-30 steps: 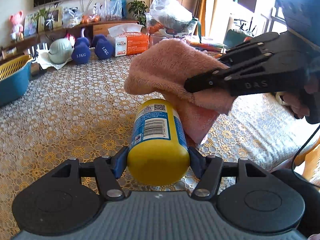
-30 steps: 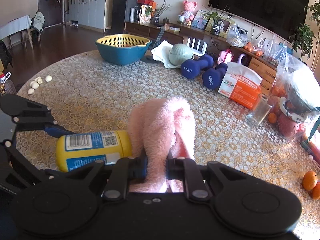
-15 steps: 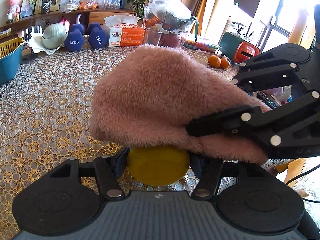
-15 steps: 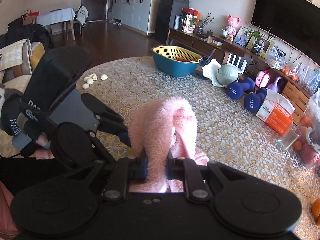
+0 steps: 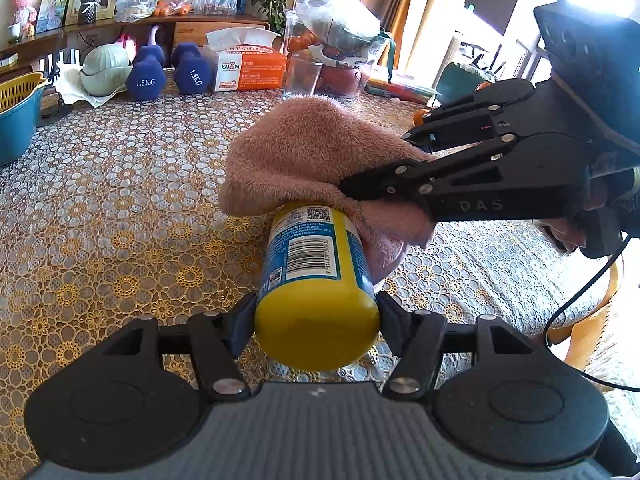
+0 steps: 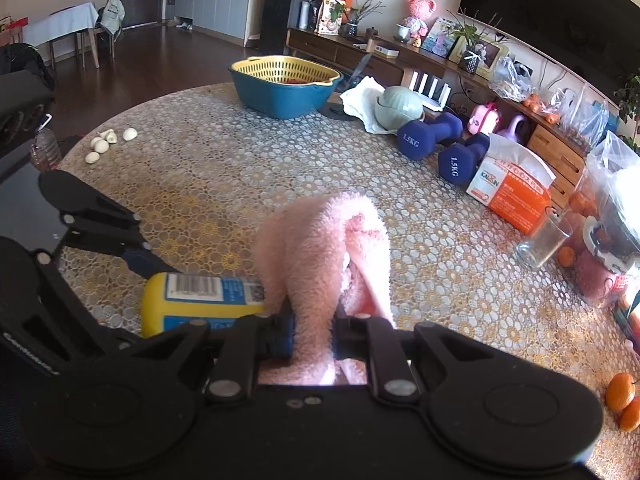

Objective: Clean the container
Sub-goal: 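Rub the towel along the jar label with the right tool, then drape and rub the towel over the jar with the right tool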

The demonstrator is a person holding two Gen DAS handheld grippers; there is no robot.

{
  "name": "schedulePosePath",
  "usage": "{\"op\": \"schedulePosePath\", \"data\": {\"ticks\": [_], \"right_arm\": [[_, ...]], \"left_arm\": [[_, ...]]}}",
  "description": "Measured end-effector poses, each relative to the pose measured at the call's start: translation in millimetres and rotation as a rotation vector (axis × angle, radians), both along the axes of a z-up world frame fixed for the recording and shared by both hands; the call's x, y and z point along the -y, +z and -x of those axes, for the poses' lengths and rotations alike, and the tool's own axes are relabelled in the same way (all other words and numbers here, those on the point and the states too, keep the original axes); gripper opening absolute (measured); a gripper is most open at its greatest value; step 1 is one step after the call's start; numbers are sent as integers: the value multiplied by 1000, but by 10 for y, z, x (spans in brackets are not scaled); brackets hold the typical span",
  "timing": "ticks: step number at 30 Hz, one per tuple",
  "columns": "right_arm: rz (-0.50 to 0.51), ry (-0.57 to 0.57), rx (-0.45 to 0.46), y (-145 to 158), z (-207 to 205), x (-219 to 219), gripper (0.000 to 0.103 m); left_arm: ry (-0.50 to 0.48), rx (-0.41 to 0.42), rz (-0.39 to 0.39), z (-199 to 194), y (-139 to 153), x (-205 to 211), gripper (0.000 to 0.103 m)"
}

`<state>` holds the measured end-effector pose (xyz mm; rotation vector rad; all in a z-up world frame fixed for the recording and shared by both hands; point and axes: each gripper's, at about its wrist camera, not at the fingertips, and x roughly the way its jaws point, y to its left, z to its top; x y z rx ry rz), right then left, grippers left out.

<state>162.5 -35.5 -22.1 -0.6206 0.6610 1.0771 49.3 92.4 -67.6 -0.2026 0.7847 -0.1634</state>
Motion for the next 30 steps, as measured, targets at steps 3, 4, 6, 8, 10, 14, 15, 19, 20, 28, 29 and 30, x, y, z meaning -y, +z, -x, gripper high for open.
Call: {"op": "schedulePosePath", "data": {"ticks": [3, 4, 6, 8, 10, 14, 15, 19, 20, 28, 29, 30], "right_arm": [[-9, -35, -39, -53, -142, 13, 15], [-8, -45, -48, -71, -181, 14, 15], [17, -61, -48, -142, -231, 3, 15], [52, -63, -58, -256, -250, -11, 15], [74, -54, -56, -366, -201, -28, 15], [75, -54, -29, -350, -145, -20, 14], [68, -59, -18, -304, -140, -1, 14], [8, -69, 17, -52, -92, 132, 14], [-7, -66, 27, 18, -68, 169, 14], [-120, 62, 7, 475, 313, 329, 15], [-117, 92, 4, 478, 388, 307, 15], [-111, 124, -1, 473, 475, 283, 15]], "left_arm": [[-1, -2, 2, -2, 4, -6, 63], [-4, -3, -1, -6, 2, -7, 63], [-8, -4, -6, -6, -3, -5, 63], [-9, -5, -7, -4, -10, -4, 63], [-11, -7, -10, -6, -14, -1, 63], [-10, -8, -8, -2, -26, -7, 63], [-9, -6, -10, 3, -30, -6, 63], [-9, -4, -13, 4, -33, 4, 63], [-10, -3, -13, 5, -33, 6, 63], [-8, -1, -19, 8, -26, 11, 63], [-8, -2, -19, 8, -26, 11, 63], [-8, -2, -19, 9, -26, 12, 63]]}}
